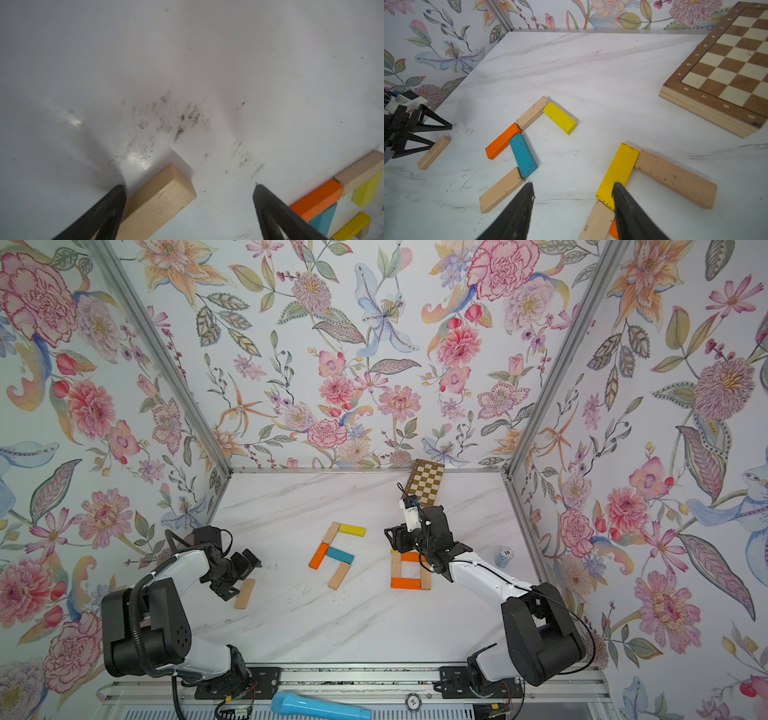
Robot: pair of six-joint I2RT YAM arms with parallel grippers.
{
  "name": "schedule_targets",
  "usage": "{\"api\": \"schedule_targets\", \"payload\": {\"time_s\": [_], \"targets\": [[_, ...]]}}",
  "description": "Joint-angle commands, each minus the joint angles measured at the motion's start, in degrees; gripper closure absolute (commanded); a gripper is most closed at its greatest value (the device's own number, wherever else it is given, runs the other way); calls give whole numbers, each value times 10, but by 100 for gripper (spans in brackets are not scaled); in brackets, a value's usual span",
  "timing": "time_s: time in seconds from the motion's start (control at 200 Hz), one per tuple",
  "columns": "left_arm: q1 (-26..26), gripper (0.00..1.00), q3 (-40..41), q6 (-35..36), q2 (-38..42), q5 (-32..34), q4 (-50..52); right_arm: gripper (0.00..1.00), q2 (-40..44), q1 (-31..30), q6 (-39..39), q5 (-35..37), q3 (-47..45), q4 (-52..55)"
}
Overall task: Assemble the number 6 with building blocks
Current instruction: Move the building block to the center of the board.
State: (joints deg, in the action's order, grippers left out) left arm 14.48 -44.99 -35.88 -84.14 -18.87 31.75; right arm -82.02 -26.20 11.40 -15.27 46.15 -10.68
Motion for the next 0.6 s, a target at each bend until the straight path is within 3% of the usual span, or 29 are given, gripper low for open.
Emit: {"api": "schedule_targets", "payload": {"time_s": [0.0,0.185,0.325,0.595], "targets": [[-29,1,13,-53,35,-36,3,38,-3,2,5,-13,-6,-16],[-63,1,26,-64,63,-40,7,38,-4,-1,3,-20,-4,-16],[-67,1,4,-24,60,28,81,38,1,-3,-2,-20,-3,-15],[-79,1,0,-146,109,87,96,38,9,-12,-1,-17,-1,-9]]}}
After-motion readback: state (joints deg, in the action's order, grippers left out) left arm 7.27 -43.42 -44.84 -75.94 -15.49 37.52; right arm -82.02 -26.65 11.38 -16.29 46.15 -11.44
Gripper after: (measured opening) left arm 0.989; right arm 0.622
